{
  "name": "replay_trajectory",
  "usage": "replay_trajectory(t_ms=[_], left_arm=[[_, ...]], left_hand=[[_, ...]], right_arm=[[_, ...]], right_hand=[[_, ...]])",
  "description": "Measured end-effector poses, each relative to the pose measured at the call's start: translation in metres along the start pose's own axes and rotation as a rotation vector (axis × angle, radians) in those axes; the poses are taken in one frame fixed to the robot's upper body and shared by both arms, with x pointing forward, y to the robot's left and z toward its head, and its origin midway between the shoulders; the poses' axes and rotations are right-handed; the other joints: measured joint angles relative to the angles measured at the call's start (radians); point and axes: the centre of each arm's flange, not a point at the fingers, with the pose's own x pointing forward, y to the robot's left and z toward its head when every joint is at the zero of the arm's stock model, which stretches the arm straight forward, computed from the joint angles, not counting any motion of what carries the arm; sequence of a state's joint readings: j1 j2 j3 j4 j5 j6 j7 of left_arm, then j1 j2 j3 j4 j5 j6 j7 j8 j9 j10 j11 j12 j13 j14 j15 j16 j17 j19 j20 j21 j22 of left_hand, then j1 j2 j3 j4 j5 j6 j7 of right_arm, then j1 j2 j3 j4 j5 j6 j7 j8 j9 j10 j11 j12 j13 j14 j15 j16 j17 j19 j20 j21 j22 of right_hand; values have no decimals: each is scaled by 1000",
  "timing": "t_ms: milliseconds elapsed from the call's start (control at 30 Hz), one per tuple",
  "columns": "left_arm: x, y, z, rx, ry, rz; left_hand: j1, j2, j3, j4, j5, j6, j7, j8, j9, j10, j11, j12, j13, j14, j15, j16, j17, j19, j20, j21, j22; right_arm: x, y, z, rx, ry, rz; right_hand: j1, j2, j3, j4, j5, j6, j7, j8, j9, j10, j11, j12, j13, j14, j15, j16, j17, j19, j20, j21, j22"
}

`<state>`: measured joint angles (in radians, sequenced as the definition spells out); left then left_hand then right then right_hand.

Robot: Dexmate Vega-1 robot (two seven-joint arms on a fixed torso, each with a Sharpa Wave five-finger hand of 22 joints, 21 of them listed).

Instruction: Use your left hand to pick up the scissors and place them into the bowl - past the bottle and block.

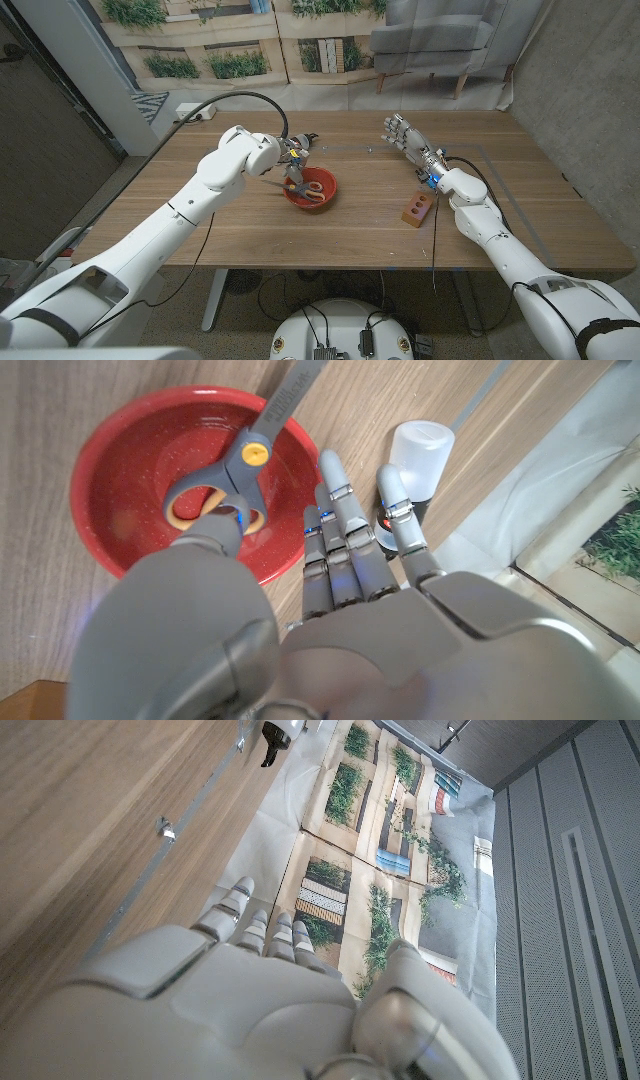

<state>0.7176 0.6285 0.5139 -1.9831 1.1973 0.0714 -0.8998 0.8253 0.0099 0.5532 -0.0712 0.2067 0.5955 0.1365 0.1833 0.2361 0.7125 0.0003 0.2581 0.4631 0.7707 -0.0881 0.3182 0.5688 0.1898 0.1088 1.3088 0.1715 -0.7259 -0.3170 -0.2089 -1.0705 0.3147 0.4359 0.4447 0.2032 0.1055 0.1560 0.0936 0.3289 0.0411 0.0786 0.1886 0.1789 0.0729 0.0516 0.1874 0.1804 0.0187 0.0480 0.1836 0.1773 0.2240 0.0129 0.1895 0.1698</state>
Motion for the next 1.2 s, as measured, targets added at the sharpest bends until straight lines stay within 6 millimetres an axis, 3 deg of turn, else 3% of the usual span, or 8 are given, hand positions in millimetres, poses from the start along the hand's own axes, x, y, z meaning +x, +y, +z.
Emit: replay_trajectory(t_ms=[233, 567, 700, 900, 1200], left_arm=[[-5, 3, -2, -10, 13, 39], [-15, 6, -5, -25, 30, 86], [-19, 7, -6, -36, 37, 114], [-27, 8, -10, -75, 45, 171], [-38, 8, -16, -144, 51, 258]], left_hand=[[-40, -4, -10, 10, 0, -78, -1, -8, -21, -65, 18, -42, -29, -64, 25, -57, -57, -16, -1, -54, -4], [-76, 7, -10, 18, 0, -207, 3, -8, -36, -197, 54, -73, -71, -204, 77, -129, -142, -56, 24, -150, -9], [-98, 29, -7, 21, 0, -290, 9, -8, -45, -284, 68, -77, -97, -290, 110, -136, -186, -79, 59, -200, -9], [-141, 70, -15, 42, -8, -411, 0, -16, -50, -405, 81, -77, -135, -406, 147, -141, -240, -100, 83, -267, -9], [-247, 74, -60, 87, -16, -525, -11, -16, -55, -545, 94, -77, -188, -538, 190, -141, -308, -145, 85, -350, -6]], right_arm=[[1, 1, 1, -1, -1, 2], [0, 3, 2, -2, -2, 4], [0, 4, 3, -4, -4, 6], [-1, 5, 4, -5, -3, 6], [-2, 7, 6, -10, -5, 11]], right_hand=[[-4, 4, 0, 0, 0, 0, 0, 0, 0, 0, 0, 0, 0, 0, 0, 0, 0, 0, 0, 0, 0], [-4, 4, 0, 0, 0, 0, 0, 0, 0, 0, 0, 0, 0, 0, 0, 0, 0, 0, 0, 0, 0], [-4, 4, 0, 0, 0, 0, 0, 0, 0, 0, 0, 0, 0, 0, 0, 0, 0, 0, 0, 0, 0], [-4, 4, 0, 0, 0, 0, 0, 0, 0, 0, 0, 0, 0, 0, 0, 0, 0, 0, 0, 0, 0], [-4, 4, 0, 0, 0, 0, 0, 0, 0, 0, 0, 0, 0, 0, 0, 0, 0, 0, 0, 0, 0]])
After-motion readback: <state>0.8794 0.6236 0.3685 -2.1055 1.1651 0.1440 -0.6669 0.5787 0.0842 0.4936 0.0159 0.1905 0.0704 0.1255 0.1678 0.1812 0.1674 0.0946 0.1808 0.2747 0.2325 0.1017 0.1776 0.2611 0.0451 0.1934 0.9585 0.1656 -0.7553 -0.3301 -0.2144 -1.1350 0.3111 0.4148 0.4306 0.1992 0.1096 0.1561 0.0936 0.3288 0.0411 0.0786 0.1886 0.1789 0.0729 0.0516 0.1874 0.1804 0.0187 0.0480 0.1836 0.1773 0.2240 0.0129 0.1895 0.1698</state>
